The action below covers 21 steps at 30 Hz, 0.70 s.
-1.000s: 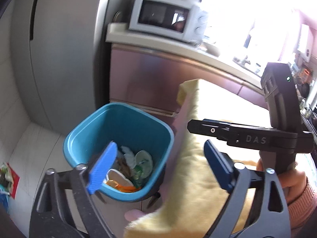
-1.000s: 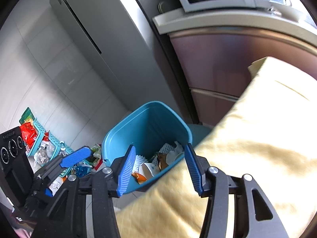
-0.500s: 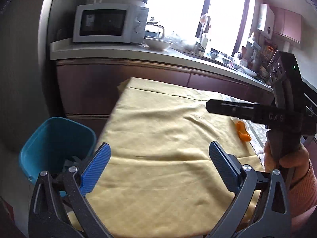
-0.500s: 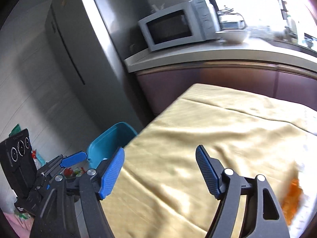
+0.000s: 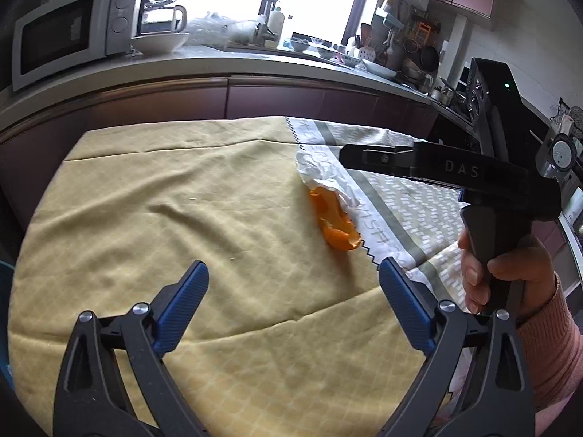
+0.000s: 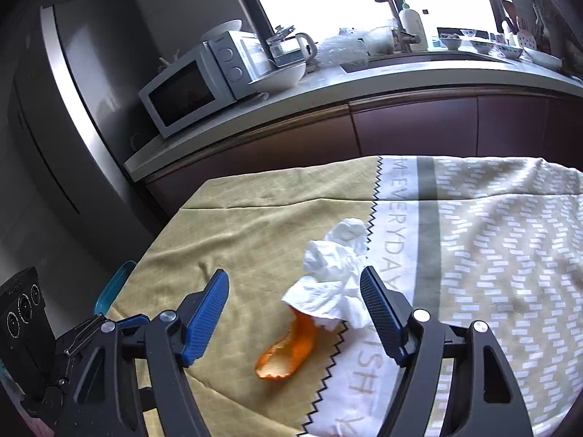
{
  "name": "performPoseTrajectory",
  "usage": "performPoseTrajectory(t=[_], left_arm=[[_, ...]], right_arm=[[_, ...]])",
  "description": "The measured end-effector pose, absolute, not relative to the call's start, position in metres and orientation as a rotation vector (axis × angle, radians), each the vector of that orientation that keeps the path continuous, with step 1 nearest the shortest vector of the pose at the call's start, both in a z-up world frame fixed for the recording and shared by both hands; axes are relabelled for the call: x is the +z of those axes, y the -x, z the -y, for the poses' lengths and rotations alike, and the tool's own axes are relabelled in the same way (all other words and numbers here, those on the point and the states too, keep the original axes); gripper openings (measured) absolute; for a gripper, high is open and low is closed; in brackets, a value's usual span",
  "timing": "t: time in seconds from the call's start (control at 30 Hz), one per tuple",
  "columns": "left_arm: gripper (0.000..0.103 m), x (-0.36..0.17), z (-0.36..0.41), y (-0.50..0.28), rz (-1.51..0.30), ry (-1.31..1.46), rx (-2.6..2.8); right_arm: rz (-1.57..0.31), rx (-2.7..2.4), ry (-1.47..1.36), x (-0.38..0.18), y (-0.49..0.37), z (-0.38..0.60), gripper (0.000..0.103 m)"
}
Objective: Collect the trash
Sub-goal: 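Move both open tools back over the remaining orange peel and white tissue, then grasp the orange peel with the left tool while the right tool grasps the white tissue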
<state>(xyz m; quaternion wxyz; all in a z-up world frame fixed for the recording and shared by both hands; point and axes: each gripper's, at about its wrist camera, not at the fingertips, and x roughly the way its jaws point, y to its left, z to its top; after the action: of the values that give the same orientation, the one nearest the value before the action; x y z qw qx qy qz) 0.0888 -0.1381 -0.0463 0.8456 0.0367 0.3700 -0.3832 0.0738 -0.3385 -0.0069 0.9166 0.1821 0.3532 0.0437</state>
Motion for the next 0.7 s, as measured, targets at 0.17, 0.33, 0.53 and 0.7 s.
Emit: performPoseTrajectory(t=[0.17,0.33,0.53,0.7], left_arm=[[0.081,-0.059,0.181,-0.097,-0.847,-0.11,-0.852],[0.064,-0.072,0.211,-0.111,-0.92,-0.156,-0.836],[0.045,-0.077,0.223,-0.124,-0.956,-0.174,-0.805],[0.024,-0.077,0.218,-0.128,-0.954,-0.164,-0.79]], right_arm=[[-0.764,0.081,-0.426,-0.024,-0.082,0.357,0.071],[-0.778,0.094,-0.445,-0.03,-0.092,0.364,0.069],[-0.786,0.116,-0.472,-0.034,-0.102,0.367,0.068],[-0.806,0.13,-0.477,-0.039,-0.111,0.365,0.061]])
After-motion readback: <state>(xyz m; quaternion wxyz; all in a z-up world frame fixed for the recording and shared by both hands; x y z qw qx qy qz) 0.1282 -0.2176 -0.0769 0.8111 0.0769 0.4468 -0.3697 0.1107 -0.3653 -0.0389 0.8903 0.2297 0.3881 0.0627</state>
